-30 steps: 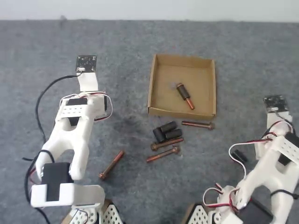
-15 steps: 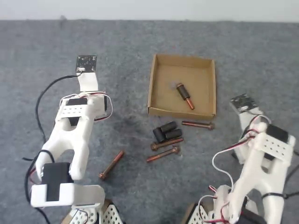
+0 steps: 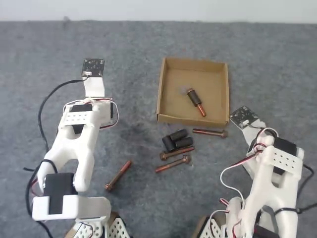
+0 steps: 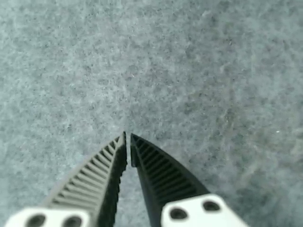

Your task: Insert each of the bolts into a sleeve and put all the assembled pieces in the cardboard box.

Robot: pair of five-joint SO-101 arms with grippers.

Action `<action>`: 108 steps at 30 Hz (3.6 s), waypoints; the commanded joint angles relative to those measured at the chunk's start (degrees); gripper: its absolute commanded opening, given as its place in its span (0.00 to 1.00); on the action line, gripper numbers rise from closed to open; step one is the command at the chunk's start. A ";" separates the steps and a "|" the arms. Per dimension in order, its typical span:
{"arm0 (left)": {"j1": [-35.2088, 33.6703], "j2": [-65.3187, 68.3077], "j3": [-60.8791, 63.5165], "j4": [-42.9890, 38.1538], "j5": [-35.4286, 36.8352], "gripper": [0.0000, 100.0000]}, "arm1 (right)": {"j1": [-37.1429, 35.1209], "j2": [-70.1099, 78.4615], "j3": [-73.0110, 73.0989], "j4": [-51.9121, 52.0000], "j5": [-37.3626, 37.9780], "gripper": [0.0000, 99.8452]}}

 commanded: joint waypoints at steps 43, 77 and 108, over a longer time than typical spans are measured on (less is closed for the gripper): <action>1.93 -1.41 -0.66 -0.70 -0.88 0.01 | 48.57 1.19 -13.01 -8.31 1.76 0.01; 56.00 17.93 -33.10 22.42 -27.08 0.04 | 52.44 47.69 -34.20 -44.00 7.12 0.01; 53.63 60.92 -95.60 50.64 -27.43 0.13 | 52.79 57.98 -44.04 -43.91 7.30 0.01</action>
